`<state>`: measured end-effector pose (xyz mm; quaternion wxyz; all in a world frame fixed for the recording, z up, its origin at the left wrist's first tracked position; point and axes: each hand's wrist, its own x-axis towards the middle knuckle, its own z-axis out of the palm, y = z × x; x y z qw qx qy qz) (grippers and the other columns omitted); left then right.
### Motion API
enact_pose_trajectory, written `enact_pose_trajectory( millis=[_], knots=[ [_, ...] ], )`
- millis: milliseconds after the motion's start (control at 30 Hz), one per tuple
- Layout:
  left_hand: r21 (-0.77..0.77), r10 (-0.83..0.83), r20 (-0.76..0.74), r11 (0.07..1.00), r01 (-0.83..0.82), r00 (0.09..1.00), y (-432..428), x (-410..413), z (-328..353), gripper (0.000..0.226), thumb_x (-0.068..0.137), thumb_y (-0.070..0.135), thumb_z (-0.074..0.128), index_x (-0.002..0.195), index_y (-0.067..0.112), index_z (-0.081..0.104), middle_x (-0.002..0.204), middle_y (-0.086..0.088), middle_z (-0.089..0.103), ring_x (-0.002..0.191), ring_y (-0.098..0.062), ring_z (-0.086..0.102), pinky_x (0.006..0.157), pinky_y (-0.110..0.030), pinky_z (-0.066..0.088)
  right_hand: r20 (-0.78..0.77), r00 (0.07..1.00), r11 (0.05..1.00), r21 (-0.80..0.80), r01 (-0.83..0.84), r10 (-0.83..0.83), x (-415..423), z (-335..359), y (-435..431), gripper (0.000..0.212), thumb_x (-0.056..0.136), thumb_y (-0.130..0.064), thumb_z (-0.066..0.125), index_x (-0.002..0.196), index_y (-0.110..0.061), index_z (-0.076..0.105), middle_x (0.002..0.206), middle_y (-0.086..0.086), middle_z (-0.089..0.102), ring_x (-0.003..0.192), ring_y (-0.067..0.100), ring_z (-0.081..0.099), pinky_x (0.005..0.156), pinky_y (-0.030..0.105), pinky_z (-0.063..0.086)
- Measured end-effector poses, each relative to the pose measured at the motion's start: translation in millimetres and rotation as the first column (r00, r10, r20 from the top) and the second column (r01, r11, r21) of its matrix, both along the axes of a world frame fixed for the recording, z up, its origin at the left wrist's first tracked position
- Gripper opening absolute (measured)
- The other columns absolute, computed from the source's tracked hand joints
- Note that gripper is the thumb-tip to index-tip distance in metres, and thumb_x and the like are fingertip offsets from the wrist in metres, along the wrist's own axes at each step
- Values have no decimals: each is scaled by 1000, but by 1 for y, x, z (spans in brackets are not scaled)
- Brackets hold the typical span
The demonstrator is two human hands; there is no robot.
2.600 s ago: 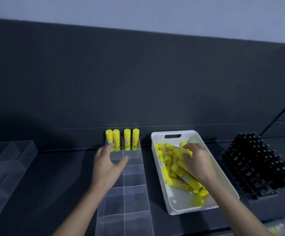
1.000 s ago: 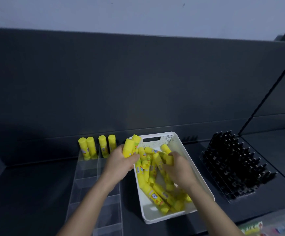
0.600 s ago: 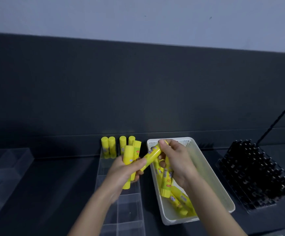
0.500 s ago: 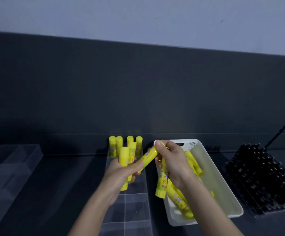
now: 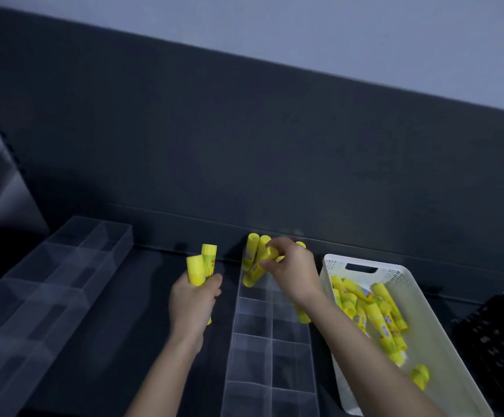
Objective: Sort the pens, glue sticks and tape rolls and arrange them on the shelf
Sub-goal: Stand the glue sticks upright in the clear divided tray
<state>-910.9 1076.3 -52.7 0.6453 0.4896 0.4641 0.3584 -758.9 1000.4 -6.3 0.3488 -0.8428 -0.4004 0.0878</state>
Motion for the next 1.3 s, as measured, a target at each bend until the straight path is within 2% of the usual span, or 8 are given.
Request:
enact_pose_trajectory(
  millis=[200,367,533,667,833,933,1100,1300],
  knots=[
    [-92,-3,55,996,8,998,2,-6,-3,9,83,6,67,91,5,67,73,-4,63,64,-13,59,59,-24,48,25,998,986,-156,-58,62,-6,-18,19,11,81,-11,61,84,-19,54,50,-12,51,62,6,49,60,16,30],
    [-128,-2,77,992,12,997,0,-6,-3,6,84,7,67,90,7,67,76,-5,64,67,-13,61,62,-23,51,13,997,978,-195,-73,77,-7,-24,24,29,83,-17,67,111,-12,57,89,4,68,87,25,63,72,28,45],
    [-159,-65,125,984,85,990,-5,-4,5,10,83,5,68,94,5,66,77,-7,64,68,-14,61,60,-24,50,-80,992,983,149,109,-98,-5,-3,17,34,86,-28,68,114,-11,59,82,-4,65,68,12,60,62,23,47],
    [-183,-198,195,955,234,961,-14,-3,15,15,84,8,70,97,1,65,79,-11,67,70,-17,64,61,-27,53,-670,738,687,497,531,-86,-11,13,7,9,92,-10,56,98,-6,63,65,3,59,43,10,48,40,20,39],
    [-213,-350,325,878,428,879,-26,-2,24,30,76,14,76,101,2,64,88,-14,70,79,-23,69,66,-31,56,-828,559,467,511,722,43,-30,0,-10,22,93,-1,51,77,-11,62,58,2,53,44,12,46,43,21,40],
    [-191,-374,269,883,430,888,-31,2,26,32,68,5,81,96,5,65,81,-8,71,76,-22,71,62,-29,55,-843,537,496,478,725,29,-34,-9,-18,21,94,-6,52,77,-12,63,62,2,54,48,11,47,47,23,40],
    [-172,-258,246,937,304,934,-32,12,24,17,78,-1,74,89,8,65,74,-8,69,71,-21,66,56,-26,49,-872,478,736,393,552,107,-35,-20,-32,7,91,-10,58,97,-12,60,84,5,62,75,16,60,67,30,50],
    [-149,-179,193,966,209,965,-25,12,14,9,84,4,68,91,10,65,78,-10,72,73,-17,69,58,-24,53,-830,550,725,435,534,93,-29,-19,-29,30,84,3,65,111,6,53,98,24,64,87,26,64,77,35,57]
  ],
)
